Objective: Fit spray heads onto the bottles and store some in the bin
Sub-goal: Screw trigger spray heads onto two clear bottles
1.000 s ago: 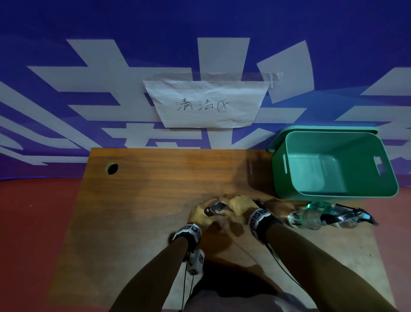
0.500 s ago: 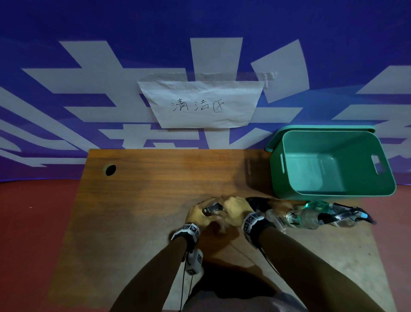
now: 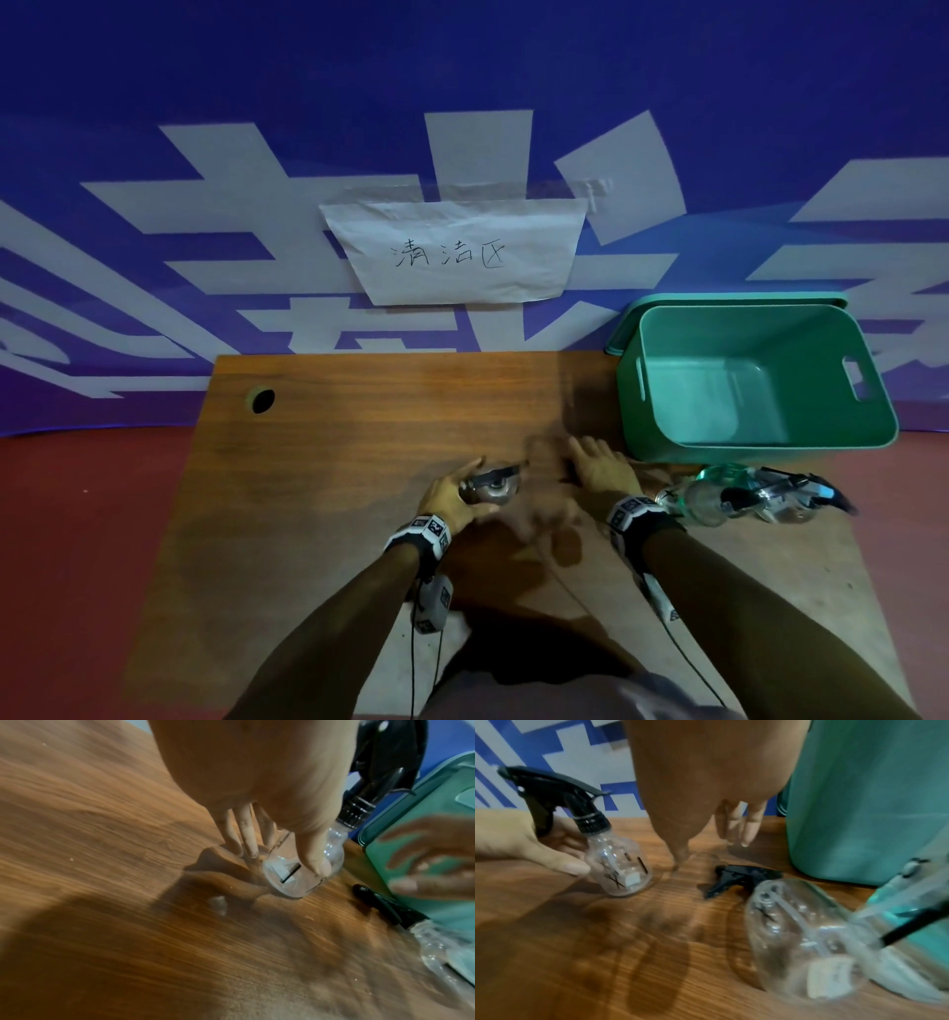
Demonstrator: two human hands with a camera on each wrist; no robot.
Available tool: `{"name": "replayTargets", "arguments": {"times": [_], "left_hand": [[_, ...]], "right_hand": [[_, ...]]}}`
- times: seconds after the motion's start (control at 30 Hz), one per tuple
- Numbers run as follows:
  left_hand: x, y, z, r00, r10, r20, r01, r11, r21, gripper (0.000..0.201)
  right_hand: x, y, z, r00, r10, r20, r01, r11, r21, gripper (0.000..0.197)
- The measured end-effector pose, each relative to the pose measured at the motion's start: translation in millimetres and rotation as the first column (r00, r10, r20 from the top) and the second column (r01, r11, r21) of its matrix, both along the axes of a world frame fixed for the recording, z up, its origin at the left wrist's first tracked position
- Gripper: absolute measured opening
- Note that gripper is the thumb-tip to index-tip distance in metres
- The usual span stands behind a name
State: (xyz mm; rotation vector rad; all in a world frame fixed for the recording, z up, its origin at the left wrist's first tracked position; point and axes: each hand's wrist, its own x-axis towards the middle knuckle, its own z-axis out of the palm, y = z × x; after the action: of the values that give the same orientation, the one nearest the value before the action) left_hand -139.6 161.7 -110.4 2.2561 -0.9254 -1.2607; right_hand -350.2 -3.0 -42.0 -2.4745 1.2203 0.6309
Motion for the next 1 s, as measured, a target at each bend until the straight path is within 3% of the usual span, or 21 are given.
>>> {"name": "replayTargets", "arguments": {"times": [0.17,0.27,0.3,0.37,0.43,0.57,0.67,0.73,0.8,0.87,0.93,1.0], "left_hand": [[2,3,15,0.998,-0.048,0.036,0.045,0.996,0.078,0.113],[7,8,22,0.997,-0.077,0.024,0.073,0.989,0.127,0.13],[7,11,25,0.997,-0.077,0.03,0.071,0.985,0.156,0.133],[7,18,31,0.996,-0.06,0.071,0.043,0.976,0.215,0.13],[5,27,34,0.991,-0.068,0.118,0.033,0.961,0.273,0.112],[-3,45,34,0.98,-0.101,0.171,0.045,0.95,0.308,0.079],[-20,52,43,0.979,-0.106,0.174,0.053,0.958,0.283,0.029],[-33,52,46,0.984,-0.134,0.114,0.098,0.956,0.275,0.015],[-47,49,49,0.979,-0.195,0.066,0.17,0.947,0.271,0.011],[-59,43,49,0.975,-0.216,0.058,0.196,0.95,0.243,0.018],[-70,35,49,0.983,-0.178,0.052,0.164,0.967,0.194,0.032],[-80,27,47,0.988,-0.15,0.038,0.142,0.977,0.156,0.048]], "right_hand": [[-23,8,-23,0.98,-0.193,-0.04,0.194,0.981,0.008,0.056],[-27,9,-61,0.953,-0.272,-0.132,0.284,0.955,0.084,0.084],[-23,13,-62,0.943,-0.305,-0.133,0.322,0.937,0.134,0.08],[-22,23,-47,0.948,-0.252,-0.195,0.304,0.899,0.315,0.032],[-22,27,-27,0.957,-0.167,-0.239,0.257,0.871,0.418,0.023],[-16,12,-37,0.904,-0.42,0.081,0.371,0.864,0.34,0.043],[-9,3,-46,0.82,-0.527,0.224,0.411,0.814,0.411,0.059],[-5,0,-41,0.772,-0.549,0.321,0.396,0.809,0.434,0.081],[-3,-1,-34,0.777,-0.51,0.369,0.348,0.837,0.422,0.099],[-1,0,-24,0.773,-0.495,0.398,0.329,0.848,0.415,0.099],[1,1,-17,0.78,-0.473,0.41,0.315,0.863,0.396,0.086],[0,4,-10,0.804,-0.424,0.417,0.29,0.892,0.347,0.056]]}}
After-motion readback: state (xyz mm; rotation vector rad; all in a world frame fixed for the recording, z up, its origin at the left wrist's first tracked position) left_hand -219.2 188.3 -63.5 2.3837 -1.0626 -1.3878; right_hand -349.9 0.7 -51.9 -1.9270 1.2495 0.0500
